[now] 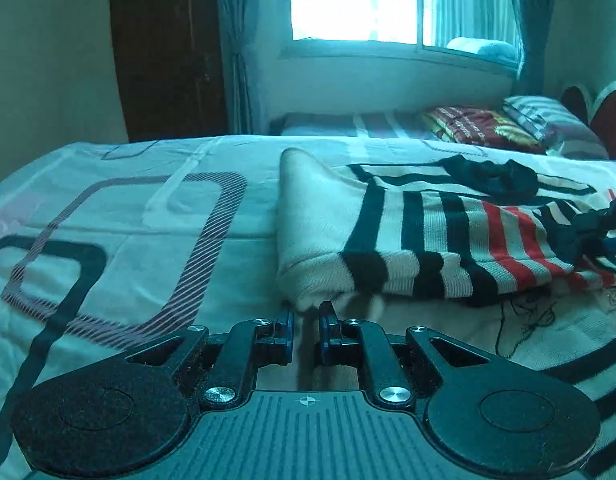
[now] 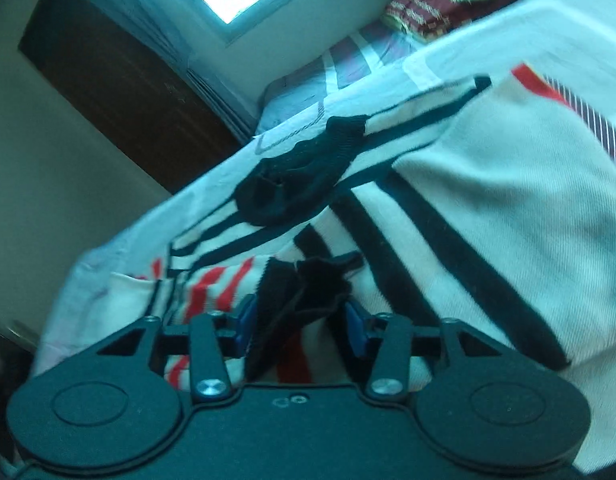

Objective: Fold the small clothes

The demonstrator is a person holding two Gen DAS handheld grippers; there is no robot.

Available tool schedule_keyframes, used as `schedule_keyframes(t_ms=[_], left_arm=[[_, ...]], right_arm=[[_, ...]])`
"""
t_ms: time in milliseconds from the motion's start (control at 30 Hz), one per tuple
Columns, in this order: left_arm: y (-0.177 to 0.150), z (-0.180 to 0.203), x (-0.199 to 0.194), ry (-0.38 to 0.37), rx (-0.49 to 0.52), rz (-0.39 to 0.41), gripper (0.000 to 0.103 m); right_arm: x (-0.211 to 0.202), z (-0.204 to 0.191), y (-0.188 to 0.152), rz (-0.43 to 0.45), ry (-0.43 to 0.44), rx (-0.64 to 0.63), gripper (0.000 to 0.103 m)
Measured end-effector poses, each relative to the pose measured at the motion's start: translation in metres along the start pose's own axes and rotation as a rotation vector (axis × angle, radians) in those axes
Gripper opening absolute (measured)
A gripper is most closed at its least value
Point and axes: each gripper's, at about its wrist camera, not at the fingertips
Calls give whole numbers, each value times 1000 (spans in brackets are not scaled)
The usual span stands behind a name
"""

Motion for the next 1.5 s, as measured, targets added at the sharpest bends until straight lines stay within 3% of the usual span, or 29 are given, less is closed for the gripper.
schedule_keyframes(t_ms=[67, 167, 233, 267, 300, 367, 400, 433, 533, 1033, 1100, 1167, 1200, 1300, 1333, 1367, 1400, 1500], left_arm=[[2, 6, 9, 13, 48, -19, 11], [11, 13, 5, -1, 72, -6, 12], [16, 21, 14, 0, 74, -12, 30], [16, 24, 14, 17, 80, -18, 49], [14, 27, 18, 58, 97, -20, 54], [12, 25, 23, 60, 82, -31, 50], [11, 16, 25, 17, 16, -30, 37], [11, 10, 27, -17, -30, -31, 34], [12, 15, 28, -26, 11, -26, 23], [17, 8, 30, -78, 20, -54, 24], [18, 8, 30, -83, 32, -60, 24], [19, 7, 30, -86, 39, -62, 24], [18, 7, 30, -87, 40, -61, 24], [18, 7, 30, -88, 37, -58, 24], [18, 7, 30, -88, 36, -59, 24], [18, 7, 30, -88, 34, -59, 24], [18, 7, 30, -89, 31, -60, 24], [17, 3, 30, -100, 7, -64, 24]], right_arm=[[4, -6, -2, 13, -42, -75, 15], [-3, -16, -2, 59, -35, -167, 8], [-16, -23, 0, 113, -14, -222, 8], [-25, -26, 0, 149, 2, -243, 7], [-34, -26, 2, 185, 15, -256, 7], [-49, -21, 6, 235, 7, -273, 7], [-53, -14, 8, 247, -10, -269, 7], [-53, -4, 10, 244, -37, -258, 7], [-43, 26, 14, 174, -82, -203, 7], [-49, 49, 1, 164, -87, -181, 5], [-49, 55, 5, 132, -41, -113, 11], [-50, 61, 9, 134, -20, -27, 34], [-49, 63, 10, 128, -15, 2, 34], [-39, 65, 11, 95, -11, 44, 34], [-37, 64, 10, 95, -1, 36, 29], [-34, 62, 10, 82, 3, 20, 13], [-32, 58, 9, 72, -6, -10, 6], [-50, 46, 7, 142, 6, -93, 6]])
Point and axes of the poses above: each gripper's, at about its wrist camera, not at the fingertips, and x roughly the way its jaws point, z to its right, y to its top, and after that the axes turned 11 degrees about x, right-handed
